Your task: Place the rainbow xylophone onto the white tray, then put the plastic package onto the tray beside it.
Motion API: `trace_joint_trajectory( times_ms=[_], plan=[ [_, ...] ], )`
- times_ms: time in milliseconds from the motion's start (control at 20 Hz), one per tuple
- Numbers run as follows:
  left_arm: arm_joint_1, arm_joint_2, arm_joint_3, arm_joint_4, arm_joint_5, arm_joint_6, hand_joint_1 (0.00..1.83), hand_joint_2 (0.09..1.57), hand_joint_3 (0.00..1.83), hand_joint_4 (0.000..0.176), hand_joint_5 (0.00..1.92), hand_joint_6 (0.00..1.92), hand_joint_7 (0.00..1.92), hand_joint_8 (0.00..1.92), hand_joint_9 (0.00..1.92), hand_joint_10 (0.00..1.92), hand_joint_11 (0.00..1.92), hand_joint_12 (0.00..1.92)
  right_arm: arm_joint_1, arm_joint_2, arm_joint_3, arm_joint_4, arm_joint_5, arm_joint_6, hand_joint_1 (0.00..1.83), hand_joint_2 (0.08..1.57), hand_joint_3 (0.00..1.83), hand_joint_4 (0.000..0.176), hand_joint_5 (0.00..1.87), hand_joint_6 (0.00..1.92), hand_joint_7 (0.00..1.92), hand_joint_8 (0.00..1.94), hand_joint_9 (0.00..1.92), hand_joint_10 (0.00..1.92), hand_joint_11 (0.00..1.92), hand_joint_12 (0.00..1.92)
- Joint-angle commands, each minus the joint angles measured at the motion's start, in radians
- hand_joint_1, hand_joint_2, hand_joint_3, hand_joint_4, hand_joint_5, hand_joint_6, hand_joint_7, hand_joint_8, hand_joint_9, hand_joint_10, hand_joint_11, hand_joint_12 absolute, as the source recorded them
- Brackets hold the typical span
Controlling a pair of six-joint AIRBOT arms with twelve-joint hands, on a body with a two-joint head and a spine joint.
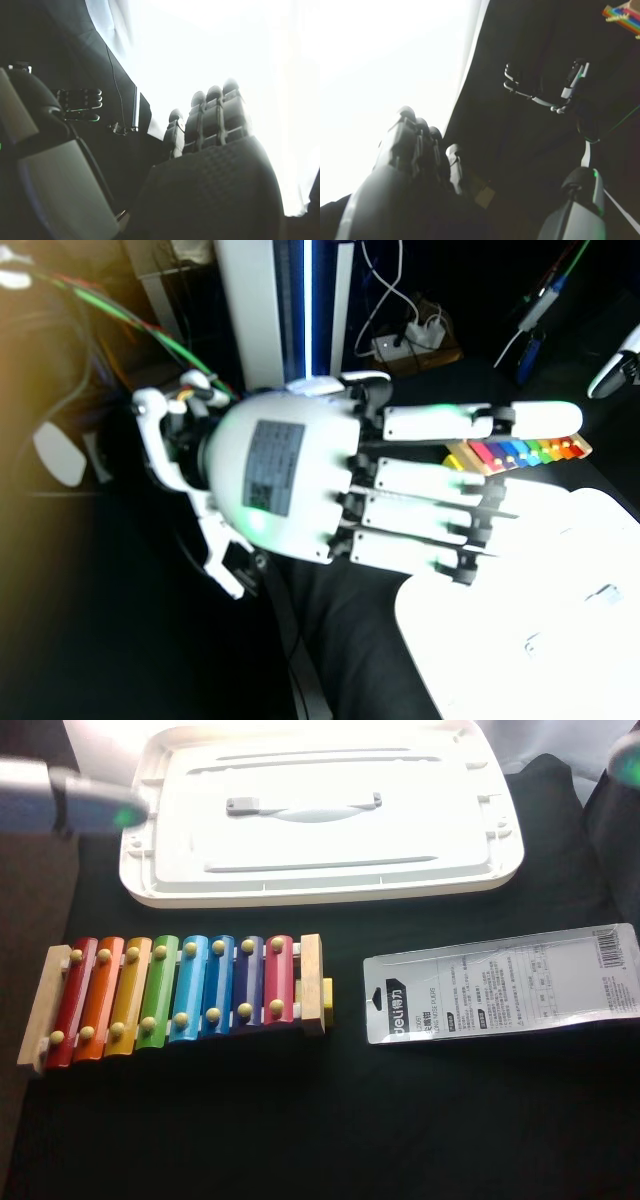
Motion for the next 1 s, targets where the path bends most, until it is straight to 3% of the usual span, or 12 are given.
trace_joint_trajectory(
  times_ms=[0, 100, 150, 200, 250, 300, 350, 400, 650, 750, 900, 950],
  plan=[
    [-0.012, 0.002, -0.001, -0.017, -0.125, -0.005, 0.62, 0.89, 0.0, 0.069, 0.14, 0.0, 0.23, 0.0, 0.19, 0.01, 0.0, 0.5, 0.017, 0.0, 0.004, 0.056, 0.104, 0.011, 0.47, 0.89, 0.0, 0.12, 0.19, 0.0, 0.16, 0.01, 0.06, 0.02, 0.01, 0.08],
    [-0.012, 0.002, -0.004, -0.005, -0.131, -0.017, 0.61, 0.88, 0.0, 0.075, 0.14, 0.0, 0.24, 0.0, 0.19, 0.01, 0.0, 0.51, 0.017, -0.002, 0.004, 0.056, 0.104, 0.011, 0.47, 0.89, 0.0, 0.11, 0.19, 0.0, 0.15, 0.0, 0.06, 0.02, 0.0, 0.08],
    [-0.012, 0.002, -0.006, 0.007, -0.133, -0.032, 0.62, 0.88, 0.0, 0.051, 0.13, 0.0, 0.22, 0.0, 0.2, 0.0, 0.0, 0.54, 0.017, -0.002, 0.004, 0.055, 0.103, 0.011, 0.48, 0.89, 0.0, 0.103, 0.19, 0.0, 0.15, 0.0, 0.06, 0.02, 0.0, 0.08],
    [-0.013, 0.003, -0.007, 0.02, -0.136, -0.05, 0.63, 0.88, 0.0, 0.048, 0.12, 0.0, 0.21, 0.0, 0.19, 0.0, 0.0, 0.52, 0.017, -0.002, 0.004, 0.055, 0.103, 0.011, 0.48, 0.9, 0.0, 0.091, 0.19, 0.0, 0.15, 0.0, 0.06, 0.02, 0.0, 0.08],
    [-0.013, 0.004, -0.008, 0.036, -0.137, -0.07, 0.69, 0.98, 0.02, 0.05, 0.12, 0.0, 0.21, 0.0, 0.18, 0.0, 0.0, 0.45, 0.017, -0.002, 0.004, 0.055, 0.103, 0.011, 0.5, 0.92, 0.0, 0.093, 0.19, 0.0, 0.15, 0.0, 0.04, 0.01, 0.0, 0.01],
    [-0.013, 0.005, -0.007, 0.06, -0.137, -0.098, 0.7, 1.04, 0.02, 0.036, 0.1, 0.0, 0.19, 0.0, 0.16, 0.0, 0.0, 0.41, 0.017, -0.002, 0.004, 0.054, 0.103, 0.011, 0.49, 0.92, 0.0, 0.106, 0.2, 0.0, 0.16, 0.0, 0.04, 0.0, 0.0, 0.0],
    [-0.013, 0.007, -0.007, 0.074, -0.135, -0.115, 0.71, 1.16, 0.03, 0.006, 0.07, 0.0, 0.15, 0.0, 0.13, 0.0, 0.0, 0.37, 0.017, -0.003, 0.004, 0.053, 0.103, 0.011, 0.48, 0.91, 0.0, 0.112, 0.21, 0.01, 0.16, 0.0, 0.05, 0.01, 0.0, 0.0],
    [-0.013, 0.01, -0.008, 0.102, -0.13, -0.138, 0.62, 1.07, 0.0, 0.0, 0.05, 0.0, 0.14, 0.0, 0.14, 0.0, 0.0, 0.43, 0.017, -0.003, 0.004, 0.053, 0.103, 0.012, 0.49, 0.9, 0.0, 0.115, 0.21, 0.01, 0.15, 0.0, 0.04, 0.0, 0.0, 0.0],
    [-0.012, 0.069, -0.06, 0.266, -0.073, -0.218, 0.67, 0.78, 0.0, 0.0, 0.02, 0.0, 0.14, 0.0, 0.17, 0.0, 0.01, 0.5, 0.017, -0.004, 0.004, 0.052, 0.103, 0.012, 0.54, 0.91, 0.0, 0.116, 0.21, 0.0, 0.15, 0.0, 0.02, 0.0, 0.0, 0.0],
    [-0.012, 0.101, -0.091, 0.329, -0.067, -0.254, 0.67, 0.77, 0.0, 0.0, 0.0, 0.0, 0.16, 0.0, 0.18, 0.0, 0.02, 0.51, 0.017, -0.008, 0.004, 0.052, 0.103, 0.012, 0.66, 0.89, 0.0, 0.102, 0.21, 0.0, 0.14, 0.0, 0.03, 0.01, 0.0, 0.0],
    [-0.012, 0.14, -0.123, 0.421, -0.029, -0.311, 0.63, 0.76, 0.0, 0.0, 0.0, 0.0, 0.17, 0.0, 0.18, 0.0, 0.03, 0.51, 0.017, -0.02, 0.008, 0.053, 0.103, 0.012, 0.73, 0.86, 0.0, 0.12, 0.23, 0.01, 0.15, 0.01, 0.07, 0.02, 0.02, 0.01],
    [-0.012, 0.144, -0.126, 0.445, -0.017, -0.327, 0.68, 0.71, 0.0, 0.0, 0.0, 0.0, 0.19, 0.0, 0.23, 0.0, 0.08, 0.57, 0.017, -0.022, 0.009, 0.053, 0.101, 0.012, 0.66, 0.88, 0.0, 0.115, 0.23, 0.0, 0.17, 0.01, 0.08, 0.02, 0.04, 0.02]
  ],
)
